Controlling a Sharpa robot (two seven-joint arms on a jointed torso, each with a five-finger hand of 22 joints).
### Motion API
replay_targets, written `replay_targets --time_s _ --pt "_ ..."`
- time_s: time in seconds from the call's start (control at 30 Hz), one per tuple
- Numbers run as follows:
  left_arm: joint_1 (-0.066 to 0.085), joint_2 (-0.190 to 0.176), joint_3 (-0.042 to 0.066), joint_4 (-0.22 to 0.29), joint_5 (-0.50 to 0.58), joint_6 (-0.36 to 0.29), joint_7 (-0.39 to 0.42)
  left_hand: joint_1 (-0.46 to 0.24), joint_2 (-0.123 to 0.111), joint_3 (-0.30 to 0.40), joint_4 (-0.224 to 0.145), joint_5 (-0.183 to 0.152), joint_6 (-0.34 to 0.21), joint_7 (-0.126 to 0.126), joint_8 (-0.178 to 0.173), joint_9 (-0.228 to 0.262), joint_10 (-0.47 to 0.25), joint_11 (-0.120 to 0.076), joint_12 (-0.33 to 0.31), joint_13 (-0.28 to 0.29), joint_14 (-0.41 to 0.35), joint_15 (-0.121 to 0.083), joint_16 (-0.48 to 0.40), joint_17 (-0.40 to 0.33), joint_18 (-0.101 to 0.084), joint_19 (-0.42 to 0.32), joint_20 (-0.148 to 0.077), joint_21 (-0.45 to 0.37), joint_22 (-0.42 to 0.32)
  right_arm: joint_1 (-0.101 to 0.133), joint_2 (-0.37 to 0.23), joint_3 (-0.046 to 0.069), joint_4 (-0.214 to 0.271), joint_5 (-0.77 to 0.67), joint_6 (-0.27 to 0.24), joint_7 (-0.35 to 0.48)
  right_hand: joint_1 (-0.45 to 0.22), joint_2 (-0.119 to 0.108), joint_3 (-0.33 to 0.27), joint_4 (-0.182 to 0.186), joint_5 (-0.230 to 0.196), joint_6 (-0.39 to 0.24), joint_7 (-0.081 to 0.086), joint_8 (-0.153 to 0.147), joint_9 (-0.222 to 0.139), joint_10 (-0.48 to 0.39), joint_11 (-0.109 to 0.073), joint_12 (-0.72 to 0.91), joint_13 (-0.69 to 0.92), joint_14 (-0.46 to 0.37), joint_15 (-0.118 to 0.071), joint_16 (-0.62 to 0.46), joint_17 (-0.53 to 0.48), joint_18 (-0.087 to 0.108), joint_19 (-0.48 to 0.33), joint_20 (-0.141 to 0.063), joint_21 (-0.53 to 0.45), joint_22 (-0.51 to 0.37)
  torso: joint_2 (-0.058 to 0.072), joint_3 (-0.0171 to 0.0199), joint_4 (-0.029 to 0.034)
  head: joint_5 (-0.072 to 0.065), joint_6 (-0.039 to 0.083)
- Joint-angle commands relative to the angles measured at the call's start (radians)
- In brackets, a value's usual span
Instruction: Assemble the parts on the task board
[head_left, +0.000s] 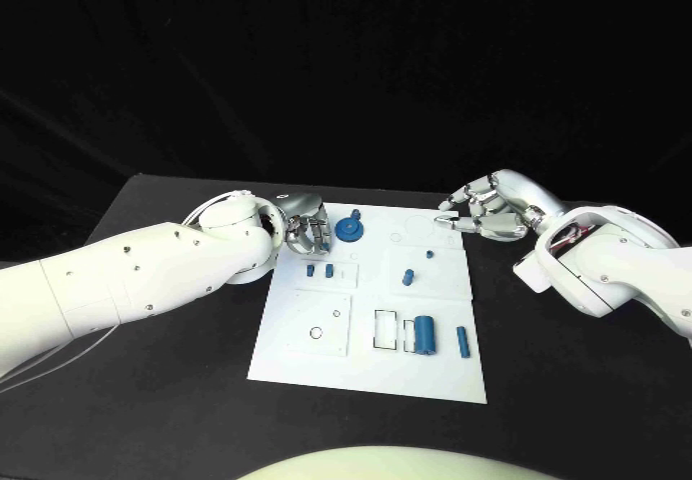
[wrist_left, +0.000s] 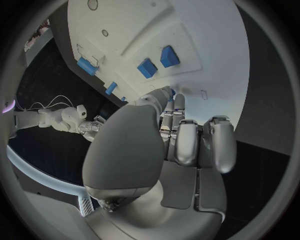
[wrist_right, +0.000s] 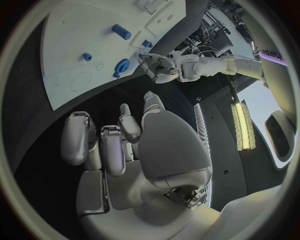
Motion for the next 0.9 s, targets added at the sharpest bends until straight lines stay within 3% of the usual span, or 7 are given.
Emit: replay_targets --time_s 0.03,0.9 --pt "0.000 0.005 0.000 -0.003 0.003 0.029 -0.003 -0.012 0.001 0.004 -0.001 0.005 0.008 0.000 -0.002 0.002 0.007 -0.002 -0.005 -0.001 0.012 -0.005 -0.006 -0.002 -0.008 0.007 0.002 0.003 0.112 -0.001 0.001 0.000 0.002 -0.011 0.004 0.006 0.001 0.008 -0.004 0.000 0.005 -0.006 0.002 0.006 0.001 -0.003 -0.002 -0.003 -0.001 0.060 -0.008 -0.007 0.073 0.010 -0.008 -0.002 -0.003 0.024 -0.001 0.0000 -0.0007 0.001 -0.001" --pt "0.000 0.009 -0.001 -0.007 0.001 0.056 -0.011 -0.013 0.003 0.008 -0.004 0.005 0.013 -0.002 -0.001 0.001 0.012 -0.003 -0.007 -0.001 0.012 -0.006 -0.006 -0.002 -0.008 0.007 0.001 0.003 0.112 -0.001 0.000 0.000 0.002 -0.011 0.004 0.006 0.001 0.008 -0.004 0.000 0.005 -0.006 0.002 0.006 0.001 -0.003 -0.002 -0.003 -0.001 0.060 -0.008 -0.007 0.073 0.010 -0.008 -0.002 -0.003 0.024 0.000 -0.0002 0.0001 0.000 -0.001"
